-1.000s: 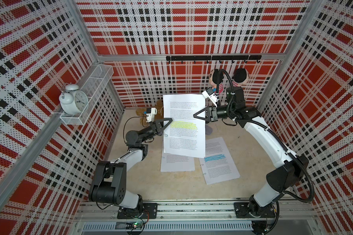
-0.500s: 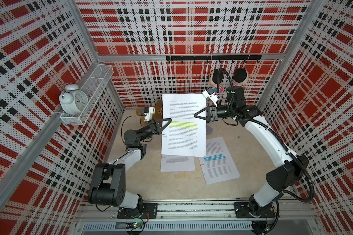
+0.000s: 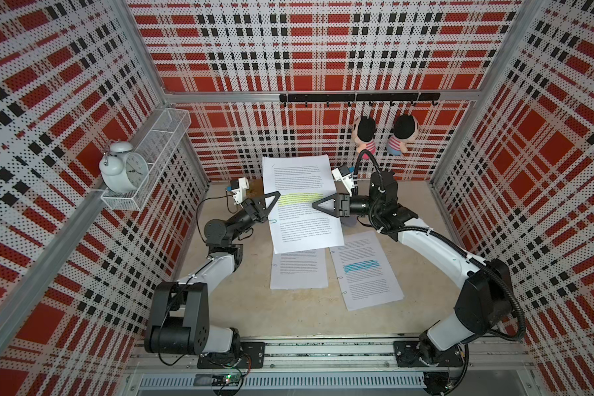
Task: Unclip the paperclips from the documents
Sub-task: Adjust the document.
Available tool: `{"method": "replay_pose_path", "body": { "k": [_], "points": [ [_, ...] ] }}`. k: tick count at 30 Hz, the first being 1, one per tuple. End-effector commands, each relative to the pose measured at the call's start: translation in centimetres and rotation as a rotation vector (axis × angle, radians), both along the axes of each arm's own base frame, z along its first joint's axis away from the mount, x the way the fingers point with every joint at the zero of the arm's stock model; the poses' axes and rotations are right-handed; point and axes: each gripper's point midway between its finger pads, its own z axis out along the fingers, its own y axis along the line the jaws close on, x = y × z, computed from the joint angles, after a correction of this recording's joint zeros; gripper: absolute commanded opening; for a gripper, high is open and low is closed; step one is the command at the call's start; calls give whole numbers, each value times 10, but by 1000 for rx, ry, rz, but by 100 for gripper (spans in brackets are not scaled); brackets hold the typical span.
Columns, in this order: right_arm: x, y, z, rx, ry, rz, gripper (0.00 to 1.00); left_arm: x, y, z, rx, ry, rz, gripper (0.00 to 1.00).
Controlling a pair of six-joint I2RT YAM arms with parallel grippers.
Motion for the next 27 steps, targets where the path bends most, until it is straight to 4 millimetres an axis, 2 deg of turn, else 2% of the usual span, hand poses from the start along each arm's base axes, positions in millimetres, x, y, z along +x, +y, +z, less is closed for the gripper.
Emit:
{"method": "replay_pose_path", "body": {
  "k": [1,10,15,20,23,24,25,27],
  "points": [
    [7,-9,29,64,-100,-72,55,-4,0,12,13,-55,9,0],
    [19,-35,39,62,-120,-129,38,-7,2,2,42,-35,26,0],
    [13,-35,41,63,-106,-96,24,-5,5,1,51,-33,35,0],
    [10,-33,37,63,-84,-70,0,-4,4,-1,55,-28,38,0],
    [9,-34,41,67,-97,-74,0,-5,1,-1,57,-24,28,0],
    [10,-35,43,65,-108,-81,0,-6,-1,-2,57,-19,19,8],
    [11,-36,44,61,-116,-91,0,-8,-2,-2,59,-22,12,23],
    [14,-40,49,60,-135,-108,0,-11,-4,-2,60,-20,0,39]
  ]
}}
